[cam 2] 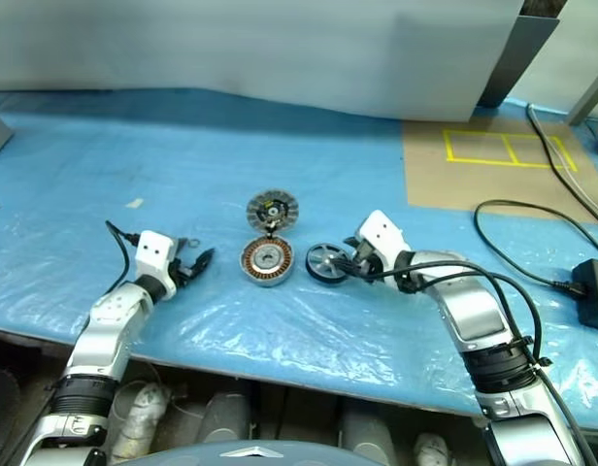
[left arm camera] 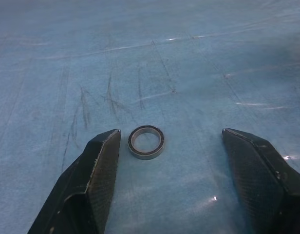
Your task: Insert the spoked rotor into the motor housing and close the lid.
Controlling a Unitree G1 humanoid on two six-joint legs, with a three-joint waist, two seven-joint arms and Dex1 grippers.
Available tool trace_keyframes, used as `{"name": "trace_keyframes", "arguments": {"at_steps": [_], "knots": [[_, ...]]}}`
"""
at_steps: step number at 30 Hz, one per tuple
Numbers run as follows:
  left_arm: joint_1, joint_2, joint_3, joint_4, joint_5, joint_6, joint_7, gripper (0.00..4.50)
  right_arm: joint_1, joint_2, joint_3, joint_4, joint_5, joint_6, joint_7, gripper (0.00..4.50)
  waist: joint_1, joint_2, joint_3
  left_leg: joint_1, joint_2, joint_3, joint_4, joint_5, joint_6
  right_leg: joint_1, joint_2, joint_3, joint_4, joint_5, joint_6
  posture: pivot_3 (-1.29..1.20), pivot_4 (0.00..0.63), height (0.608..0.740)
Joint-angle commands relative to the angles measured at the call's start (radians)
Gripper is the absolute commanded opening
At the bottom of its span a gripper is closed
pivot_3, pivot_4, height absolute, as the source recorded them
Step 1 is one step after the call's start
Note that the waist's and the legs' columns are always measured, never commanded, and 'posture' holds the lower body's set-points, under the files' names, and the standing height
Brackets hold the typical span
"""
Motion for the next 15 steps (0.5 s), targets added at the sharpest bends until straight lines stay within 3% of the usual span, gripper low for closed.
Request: {"name": "trace_keyframes", "arguments": {"at_steps": [1,10,13,15], "knots": [[-0.011,-0.005,0.003,0.056,0.020,0.000,0.032,3.49,0.002,-0.002,-0.002,-0.034,-0.001,-0.014,-0.008,2.48,0.000,0.000,0.000,0.001,0.000,0.000,0.000,0.000,0.000,0.001,0.000,0.000,0.000,0.000,0.000,0.00,0.150,0.740],[-0.013,-0.018,-0.033,0.105,0.030,0.020,0.030,3.49,0.013,-0.005,0.002,-0.047,-0.006,-0.011,-0.026,2.48,0.001,0.003,-0.002,0.005,0.000,0.000,0.000,0.000,0.000,0.005,-0.001,0.001,0.000,0.000,0.000,0.00,0.150,0.740],[-0.012,-0.024,-0.037,0.102,0.009,0.022,-0.001,2.91,0.015,-0.004,0.002,-0.047,-0.006,-0.012,-0.030,2.45,0.001,0.004,-0.002,0.006,0.000,0.000,0.000,0.000,0.001,0.005,-0.001,0.002,0.000,0.000,0.000,0.00,0.150,0.740],[-0.029,-0.026,-0.039,0.123,0.037,0.015,0.037,2.30,0.014,-0.002,0.003,-0.044,-0.007,-0.012,-0.034,2.45,0.001,0.004,-0.002,0.006,0.000,0.000,-0.001,-0.001,0.002,0.005,-0.001,0.002,0.000,0.000,0.001,0.00,0.150,0.740]]}}
